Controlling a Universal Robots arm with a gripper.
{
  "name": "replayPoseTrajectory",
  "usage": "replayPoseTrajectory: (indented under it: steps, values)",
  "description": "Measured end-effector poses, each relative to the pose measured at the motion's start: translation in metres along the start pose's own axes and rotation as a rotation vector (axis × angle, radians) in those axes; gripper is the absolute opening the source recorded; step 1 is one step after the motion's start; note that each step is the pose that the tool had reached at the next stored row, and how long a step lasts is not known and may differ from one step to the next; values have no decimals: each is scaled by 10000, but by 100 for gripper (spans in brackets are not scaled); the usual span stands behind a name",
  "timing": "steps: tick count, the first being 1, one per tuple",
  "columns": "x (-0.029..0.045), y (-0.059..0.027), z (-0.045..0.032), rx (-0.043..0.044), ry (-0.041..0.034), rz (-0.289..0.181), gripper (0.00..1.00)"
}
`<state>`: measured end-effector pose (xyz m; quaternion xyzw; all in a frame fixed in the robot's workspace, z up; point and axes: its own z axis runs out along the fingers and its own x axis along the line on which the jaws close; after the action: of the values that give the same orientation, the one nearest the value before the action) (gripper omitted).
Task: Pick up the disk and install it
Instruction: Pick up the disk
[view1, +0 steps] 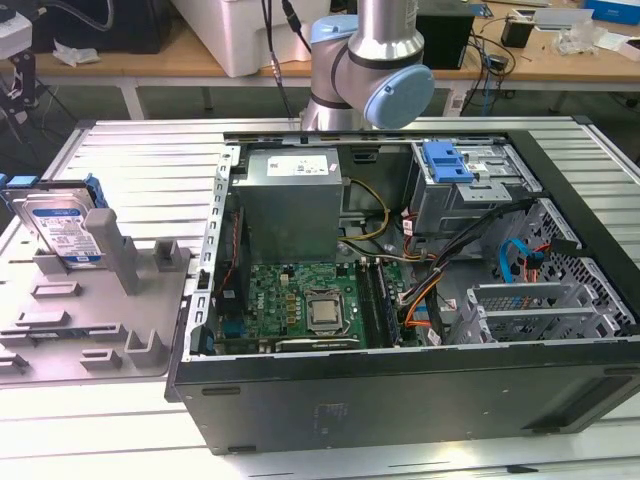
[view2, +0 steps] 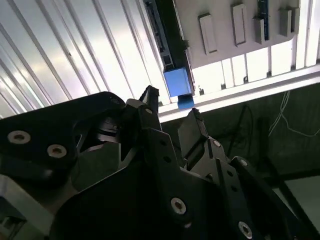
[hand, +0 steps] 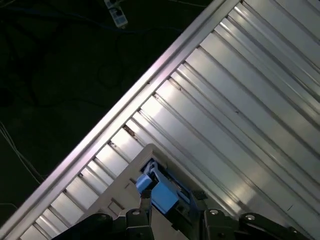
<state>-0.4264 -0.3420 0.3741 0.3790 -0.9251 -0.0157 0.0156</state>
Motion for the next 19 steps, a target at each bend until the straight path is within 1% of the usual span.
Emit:
replayPoseTrajectory:
  steps: [3, 4, 7, 12, 15, 16, 17, 18, 19]
  values:
    - [0, -1, 4, 14, 29, -621, 44]
    - [0, -1, 6, 21, 42, -893, 44]
    - [0, -1, 10, 32, 66, -1421, 44]
    - [0, -1, 18, 57, 118, -2498, 44]
    - [-1, -1, 22, 71, 145, -3064, 44]
    - [-1, -1, 24, 78, 158, -3321, 44]
    - [-1, -1, 27, 88, 179, -3740, 44]
    - [-1, -2, 30, 96, 194, -4017, 44]
    - [-1, -1, 31, 101, 205, -4191, 44]
